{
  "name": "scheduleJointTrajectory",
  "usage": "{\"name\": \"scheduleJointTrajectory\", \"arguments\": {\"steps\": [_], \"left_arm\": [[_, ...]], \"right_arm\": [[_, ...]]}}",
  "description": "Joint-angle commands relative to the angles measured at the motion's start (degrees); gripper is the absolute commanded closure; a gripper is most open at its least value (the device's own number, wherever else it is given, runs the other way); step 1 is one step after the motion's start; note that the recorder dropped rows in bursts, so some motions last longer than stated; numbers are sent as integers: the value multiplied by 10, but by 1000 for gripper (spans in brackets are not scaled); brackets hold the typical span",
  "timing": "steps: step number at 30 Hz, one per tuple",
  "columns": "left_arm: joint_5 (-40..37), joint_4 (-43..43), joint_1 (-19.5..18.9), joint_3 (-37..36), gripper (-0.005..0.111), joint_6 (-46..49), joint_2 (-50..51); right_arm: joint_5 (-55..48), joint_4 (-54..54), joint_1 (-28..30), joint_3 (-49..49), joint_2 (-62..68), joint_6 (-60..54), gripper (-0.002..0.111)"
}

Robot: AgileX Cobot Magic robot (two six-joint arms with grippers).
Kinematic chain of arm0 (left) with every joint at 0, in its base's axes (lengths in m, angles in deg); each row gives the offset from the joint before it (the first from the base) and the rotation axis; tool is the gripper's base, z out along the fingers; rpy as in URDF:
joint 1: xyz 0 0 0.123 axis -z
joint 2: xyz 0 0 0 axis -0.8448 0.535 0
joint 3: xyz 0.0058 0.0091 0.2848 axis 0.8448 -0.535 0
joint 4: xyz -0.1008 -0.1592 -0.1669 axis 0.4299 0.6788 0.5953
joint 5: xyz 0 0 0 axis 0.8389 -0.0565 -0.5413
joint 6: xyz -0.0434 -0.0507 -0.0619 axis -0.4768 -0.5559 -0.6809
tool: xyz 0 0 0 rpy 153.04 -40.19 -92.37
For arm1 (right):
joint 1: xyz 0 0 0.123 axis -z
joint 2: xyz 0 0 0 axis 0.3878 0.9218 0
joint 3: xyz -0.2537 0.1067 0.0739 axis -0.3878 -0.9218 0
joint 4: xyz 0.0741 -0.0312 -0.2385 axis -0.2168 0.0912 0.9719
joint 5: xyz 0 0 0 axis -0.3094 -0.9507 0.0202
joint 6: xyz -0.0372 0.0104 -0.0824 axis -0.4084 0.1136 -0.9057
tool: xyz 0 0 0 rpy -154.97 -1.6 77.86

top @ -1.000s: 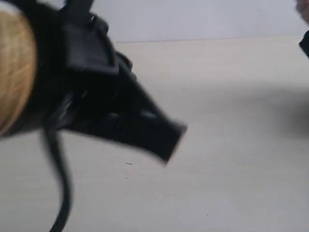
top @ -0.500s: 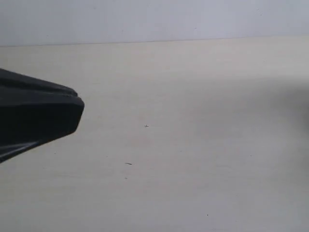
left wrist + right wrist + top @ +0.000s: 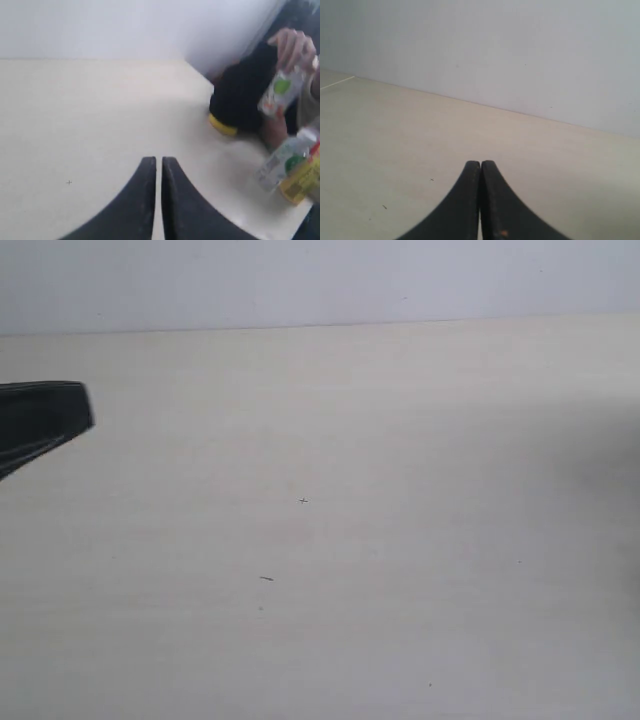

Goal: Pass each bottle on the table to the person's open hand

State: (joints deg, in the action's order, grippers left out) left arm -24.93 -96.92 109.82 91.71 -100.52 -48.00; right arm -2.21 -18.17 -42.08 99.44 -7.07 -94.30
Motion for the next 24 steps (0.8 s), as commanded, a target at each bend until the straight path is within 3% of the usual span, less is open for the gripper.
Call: {"name": "scheduleJointTrajectory", "arguments": {"steps": [1,2,4,8,12,24], "left_arm": [[213,-12,-235,-133,100,-49,-141],[217,-8,-297,-165,100,-61,-194],[217,-8,-357,-204,100,-62,-261],[217,-24,-421,-267,100,-47,-352],[211,-67,-432,-276,100,-44,-364],[221,-60,-432,-276,100,-33,-364]], "right_arm": [[7,-1,-1,-4,-2,0,108],[7,-1,-1,-4,-2,0,108],[7,-1,-1,-4,-2,0,108],[7,-1,-1,-4,-2,0,108],[7,-1,-1,-4,-2,0,108],[7,-1,-1,-4,-2,0,108]]}}
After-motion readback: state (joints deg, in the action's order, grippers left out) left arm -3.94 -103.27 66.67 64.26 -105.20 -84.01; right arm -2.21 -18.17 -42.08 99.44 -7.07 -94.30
